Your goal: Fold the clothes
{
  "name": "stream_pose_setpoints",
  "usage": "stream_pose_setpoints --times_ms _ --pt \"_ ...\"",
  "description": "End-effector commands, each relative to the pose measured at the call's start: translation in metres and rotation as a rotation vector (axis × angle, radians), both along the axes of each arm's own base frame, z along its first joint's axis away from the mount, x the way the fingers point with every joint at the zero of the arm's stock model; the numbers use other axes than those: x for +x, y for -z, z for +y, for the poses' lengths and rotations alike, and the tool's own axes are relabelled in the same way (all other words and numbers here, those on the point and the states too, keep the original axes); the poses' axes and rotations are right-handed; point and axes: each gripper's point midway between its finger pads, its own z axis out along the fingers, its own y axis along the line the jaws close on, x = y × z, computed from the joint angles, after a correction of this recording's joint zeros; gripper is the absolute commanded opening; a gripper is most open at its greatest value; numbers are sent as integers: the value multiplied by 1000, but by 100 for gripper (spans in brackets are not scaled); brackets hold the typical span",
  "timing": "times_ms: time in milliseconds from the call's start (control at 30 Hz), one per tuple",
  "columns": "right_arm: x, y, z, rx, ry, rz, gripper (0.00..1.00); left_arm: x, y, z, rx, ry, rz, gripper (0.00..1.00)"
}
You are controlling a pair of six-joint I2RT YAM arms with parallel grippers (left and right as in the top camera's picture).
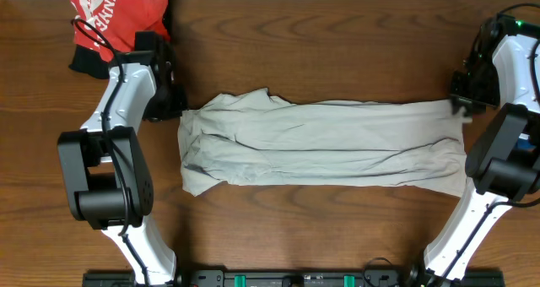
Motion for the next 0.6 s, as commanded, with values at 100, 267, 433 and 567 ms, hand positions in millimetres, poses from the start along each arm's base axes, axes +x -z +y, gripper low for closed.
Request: stream_pose_setpoints --times_ms 100,267,433,567 --pt "-6 -15 -6 -38 15 -1 72 3 -14 2 5 7 -33 29" --pt "-13 -18 -18 -116 47 30 95 21 -45 2 12 8 -134 45" --pt "-10 -17 -13 -106 44 22 99 47 -95 -9 -5 74 -320 74" --pt "-2 -15 3 -47 18 -5 99 50 -97 -33 -88 136 -338 81"
